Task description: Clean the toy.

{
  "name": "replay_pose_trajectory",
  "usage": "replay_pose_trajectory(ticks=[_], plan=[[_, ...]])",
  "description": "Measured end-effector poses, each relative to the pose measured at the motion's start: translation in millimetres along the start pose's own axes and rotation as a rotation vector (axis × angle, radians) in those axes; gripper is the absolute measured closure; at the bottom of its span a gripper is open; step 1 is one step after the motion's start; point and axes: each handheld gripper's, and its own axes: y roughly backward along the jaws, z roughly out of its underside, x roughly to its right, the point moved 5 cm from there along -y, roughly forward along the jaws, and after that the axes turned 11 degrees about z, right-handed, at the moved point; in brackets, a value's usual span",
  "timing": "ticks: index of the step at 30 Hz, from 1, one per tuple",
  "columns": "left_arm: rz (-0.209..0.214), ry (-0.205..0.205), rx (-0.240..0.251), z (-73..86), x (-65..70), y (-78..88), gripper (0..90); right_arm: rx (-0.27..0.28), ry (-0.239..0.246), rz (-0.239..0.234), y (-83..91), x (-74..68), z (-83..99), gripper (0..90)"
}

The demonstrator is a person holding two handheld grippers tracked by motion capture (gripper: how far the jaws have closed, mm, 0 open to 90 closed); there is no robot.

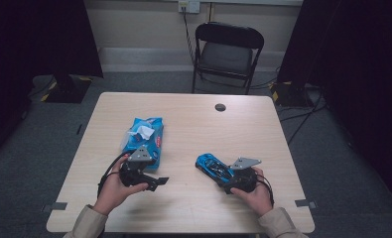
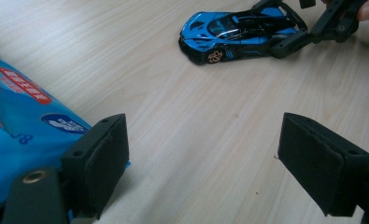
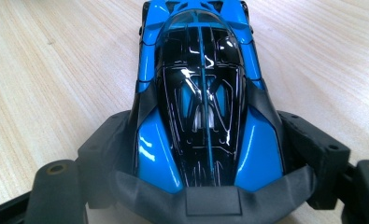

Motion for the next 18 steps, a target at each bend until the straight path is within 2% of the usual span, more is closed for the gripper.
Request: replay_pose_trajectory(ticks=[8, 10, 14, 17, 18], plan=[[0.006, 0.013, 0.001, -8.7, -3.2, 1.7, 16.0, -0.001, 0.001, 0.0, 0.1, 0.0, 0.0, 23.7], [-0.006, 0.01, -0.001, -11.4, -5.4, 3.6, 16.0, 0.0, 0.0, 0.0, 0.0, 0.0, 0.0, 23.7], [0.002, 0.029, 0.006, -15.9, -11.0, 6.4, 16.0, -0.001, 0.0, 0.0, 0.1, 0.0, 0.0, 23.7], [-0.006, 0.053, 0.016, -20.7, -16.8, 8.5, 15.9, 0.0, 0.0, 0.0, 0.0, 0.0, 0.0, 23.7], [-0.01, 0.05, 0.019, -22.1, -17.8, 8.6, 15.8, -0.001, 0.0, -0.001, 0.1, 0.0, 0.0, 23.6]])
